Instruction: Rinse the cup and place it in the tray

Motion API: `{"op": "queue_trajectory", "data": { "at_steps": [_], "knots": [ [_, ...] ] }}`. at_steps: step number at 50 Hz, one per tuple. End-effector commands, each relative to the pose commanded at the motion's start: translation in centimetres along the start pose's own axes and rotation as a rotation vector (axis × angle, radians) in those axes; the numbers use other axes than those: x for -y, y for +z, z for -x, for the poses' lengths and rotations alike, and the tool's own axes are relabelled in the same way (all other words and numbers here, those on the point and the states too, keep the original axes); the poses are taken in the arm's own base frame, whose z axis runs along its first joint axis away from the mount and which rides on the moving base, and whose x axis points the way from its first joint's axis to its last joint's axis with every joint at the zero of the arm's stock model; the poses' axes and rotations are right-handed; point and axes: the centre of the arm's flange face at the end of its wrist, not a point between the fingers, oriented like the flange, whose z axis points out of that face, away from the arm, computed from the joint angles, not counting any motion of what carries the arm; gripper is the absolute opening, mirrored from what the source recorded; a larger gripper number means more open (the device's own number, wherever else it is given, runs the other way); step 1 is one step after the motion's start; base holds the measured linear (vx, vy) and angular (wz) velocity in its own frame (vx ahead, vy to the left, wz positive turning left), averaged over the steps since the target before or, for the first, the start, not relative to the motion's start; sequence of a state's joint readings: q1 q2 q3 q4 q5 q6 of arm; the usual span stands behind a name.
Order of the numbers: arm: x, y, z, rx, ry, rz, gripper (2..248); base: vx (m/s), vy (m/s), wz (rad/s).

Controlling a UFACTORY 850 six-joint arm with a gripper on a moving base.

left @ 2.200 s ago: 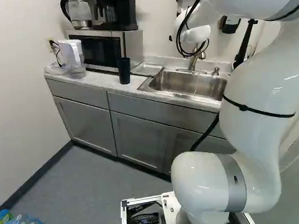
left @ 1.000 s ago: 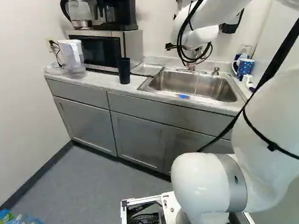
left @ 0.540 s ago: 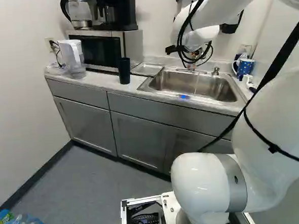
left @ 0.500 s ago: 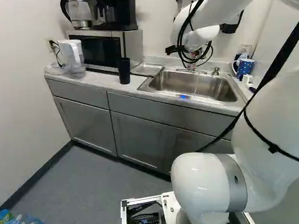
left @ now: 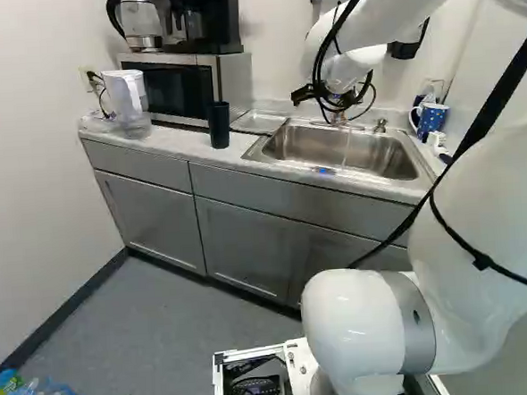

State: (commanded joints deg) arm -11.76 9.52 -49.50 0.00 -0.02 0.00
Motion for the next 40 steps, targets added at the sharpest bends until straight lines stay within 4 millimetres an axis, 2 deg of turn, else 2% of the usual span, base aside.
{"op": "queue_trajectory", "data": {
  "at_steps": [25,40],
  "knots": [
    [-0.1,0.0,1.1,0.119,0.016,0.001,247,0.0,0.0,0.0],
    [-0.8,0.0,1.6,0.198,0.041,0.012,247,0.0,0.0,0.0]
  ]
}}
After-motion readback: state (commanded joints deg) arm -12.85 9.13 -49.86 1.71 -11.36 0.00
